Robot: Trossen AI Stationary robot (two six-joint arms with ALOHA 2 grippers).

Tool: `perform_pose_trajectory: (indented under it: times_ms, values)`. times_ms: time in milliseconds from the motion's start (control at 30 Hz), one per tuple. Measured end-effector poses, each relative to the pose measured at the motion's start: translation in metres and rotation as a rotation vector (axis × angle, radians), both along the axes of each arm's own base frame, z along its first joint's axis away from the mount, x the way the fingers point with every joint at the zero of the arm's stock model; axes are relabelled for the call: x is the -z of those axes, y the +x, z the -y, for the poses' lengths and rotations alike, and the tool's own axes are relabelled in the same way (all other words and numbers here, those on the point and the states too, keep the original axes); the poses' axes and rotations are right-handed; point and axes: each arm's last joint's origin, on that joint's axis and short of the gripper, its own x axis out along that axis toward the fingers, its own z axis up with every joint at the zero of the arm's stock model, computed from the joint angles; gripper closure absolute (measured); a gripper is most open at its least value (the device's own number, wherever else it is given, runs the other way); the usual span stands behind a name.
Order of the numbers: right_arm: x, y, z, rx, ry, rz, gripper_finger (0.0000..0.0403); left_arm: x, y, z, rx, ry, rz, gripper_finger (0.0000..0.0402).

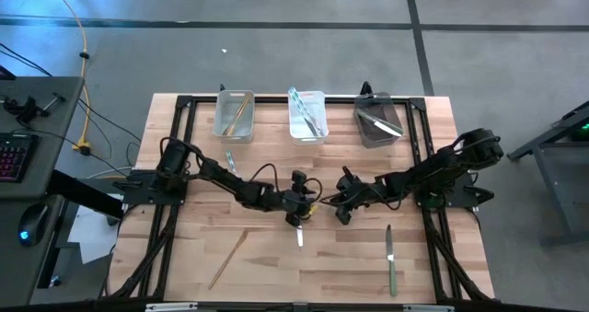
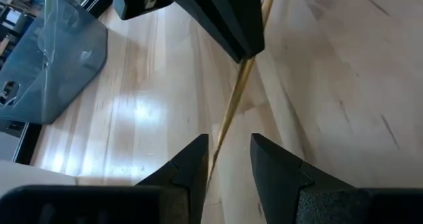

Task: Sort silverware by color (type)
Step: Put the top gold table knife into the gray bin

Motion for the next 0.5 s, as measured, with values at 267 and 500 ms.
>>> perform_pose_trajectory:
  times_ms: [267,500]
  values:
    - [-0.0035,0.0031,-0.0014,-0.023,0.020,0.046,0.0400,0.0005,-0.0001,-0.0011,0.004,0.004,-0.009,0.0297]
    - [-0.0054,0.0045,-0.0022,-0.035,0.035,0.069,0.0400,0.0001,0.0002,-0.0011,0.015,0.022,-0.011,0.0319]
